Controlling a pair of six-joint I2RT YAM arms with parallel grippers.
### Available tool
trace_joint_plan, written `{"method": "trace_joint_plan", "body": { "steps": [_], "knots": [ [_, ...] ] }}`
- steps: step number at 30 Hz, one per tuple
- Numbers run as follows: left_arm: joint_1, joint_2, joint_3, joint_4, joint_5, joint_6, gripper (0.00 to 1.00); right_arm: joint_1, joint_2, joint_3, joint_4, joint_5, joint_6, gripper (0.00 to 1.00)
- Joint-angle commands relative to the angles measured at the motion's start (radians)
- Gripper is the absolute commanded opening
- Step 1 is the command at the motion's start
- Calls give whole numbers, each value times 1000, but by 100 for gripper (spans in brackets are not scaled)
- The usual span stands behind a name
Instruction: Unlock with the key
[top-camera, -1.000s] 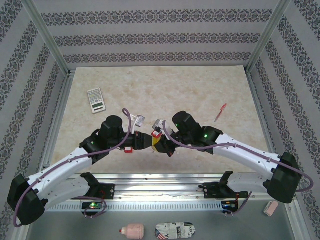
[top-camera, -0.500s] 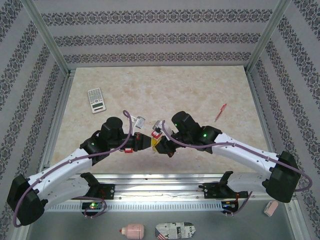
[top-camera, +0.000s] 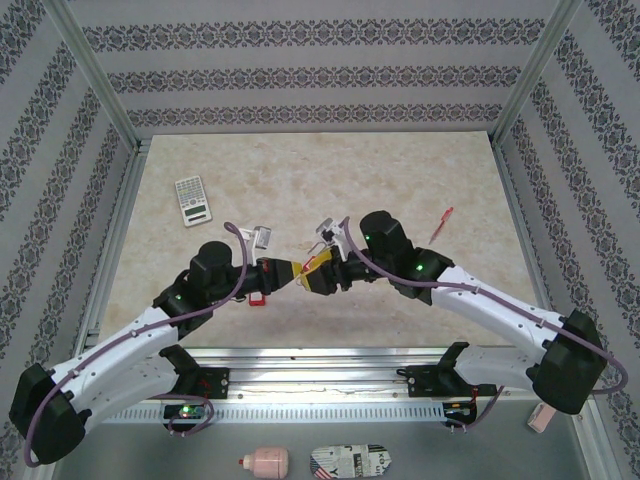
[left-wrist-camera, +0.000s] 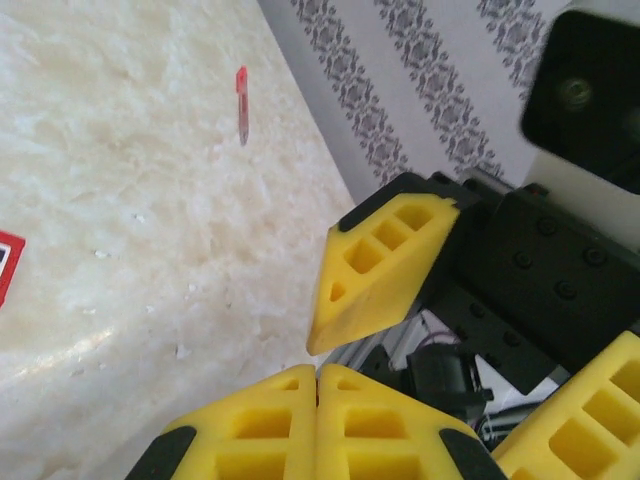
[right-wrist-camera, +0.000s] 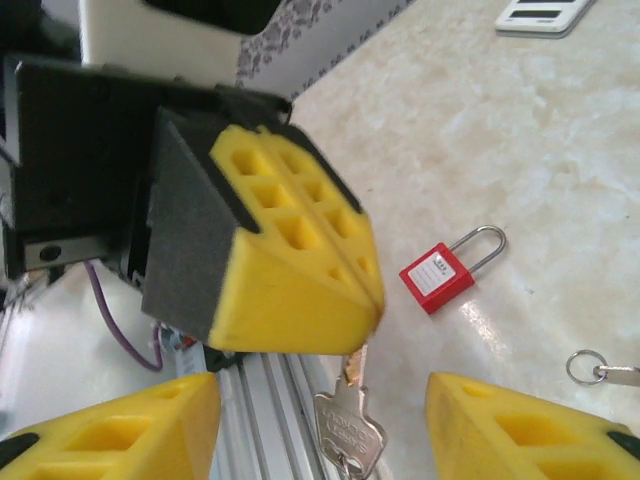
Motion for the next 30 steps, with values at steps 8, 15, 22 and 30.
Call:
{"method": "trace_joint_plan", "body": {
  "steps": [8, 15, 22, 30],
  "knots": [
    [12, -56, -118, 422, -150, -150, 0, -49, 24, -174, 514, -90, 357, 62],
    [11, -69, -188, 556, -172, -181, 0, -54, 58, -204, 707, -112, 462, 53],
    [6, -69, -197, 560, -172, -173, 0, -54, 64, -194, 734, -125, 482, 41],
    [6, -60, -197, 579, -187, -169, 0, -54, 72, -208, 743, -138, 495, 33]
  ]
}}
